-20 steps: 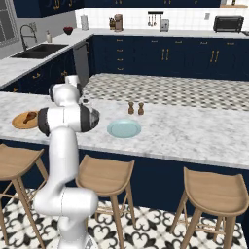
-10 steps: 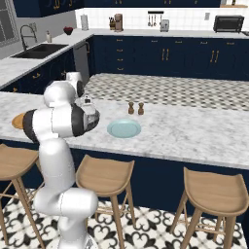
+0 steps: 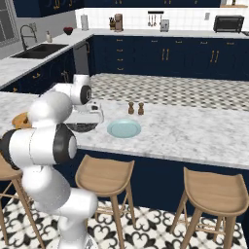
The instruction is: Pick the chicken drumstick and eggplant from their plates and place them in the bowl. Then put the bowl in the fridge.
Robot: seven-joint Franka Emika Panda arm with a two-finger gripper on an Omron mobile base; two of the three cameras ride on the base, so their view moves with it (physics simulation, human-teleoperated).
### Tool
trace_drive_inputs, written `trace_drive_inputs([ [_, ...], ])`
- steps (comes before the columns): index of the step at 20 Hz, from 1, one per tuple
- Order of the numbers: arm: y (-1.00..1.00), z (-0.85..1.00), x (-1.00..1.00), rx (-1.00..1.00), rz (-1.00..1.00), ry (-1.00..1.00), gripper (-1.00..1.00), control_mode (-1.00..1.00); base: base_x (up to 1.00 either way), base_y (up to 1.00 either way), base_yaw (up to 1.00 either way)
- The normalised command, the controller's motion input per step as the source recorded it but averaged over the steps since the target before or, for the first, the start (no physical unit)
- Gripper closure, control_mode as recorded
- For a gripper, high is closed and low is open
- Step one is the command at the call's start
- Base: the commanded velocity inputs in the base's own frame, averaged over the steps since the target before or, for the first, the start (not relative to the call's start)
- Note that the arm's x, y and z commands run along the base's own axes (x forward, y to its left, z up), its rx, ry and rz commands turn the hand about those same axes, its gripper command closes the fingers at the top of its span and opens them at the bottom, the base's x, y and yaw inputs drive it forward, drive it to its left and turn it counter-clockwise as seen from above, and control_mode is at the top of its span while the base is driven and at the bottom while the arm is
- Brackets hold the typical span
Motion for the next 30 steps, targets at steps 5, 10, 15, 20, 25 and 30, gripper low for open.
trace_drive_inputs([
  [5, -0.29, 0.05, -0.28, 0.0, -0.08, 0.0, -1.0, 1.0, -0.6, 0.05, -0.08],
  [10, 0.0, 0.0, 0.0, 0.0, 0.0, 0.0, -1.0, 1.0, -0.54, 1.0, -0.04],
  [15, 0.0, 0.0, 0.0, 0.0, 0.0, 0.0, -1.0, 1.0, 0.18, 1.0, 0.0],
  [20, 0.0, 0.0, 0.0, 0.0, 0.0, 0.0, -1.0, 1.0, 0.89, 0.96, 0.0],
  [25, 0.0, 0.0, 0.0, 0.0, 0.0, 0.0, -1.0, 1.0, 1.0, 0.27, 0.04],
  [30, 0.33, -0.33, 0.8, 0.04, 0.03, 0.04, -1.0, -1.0, 0.2, 0.02, 0.02],
])
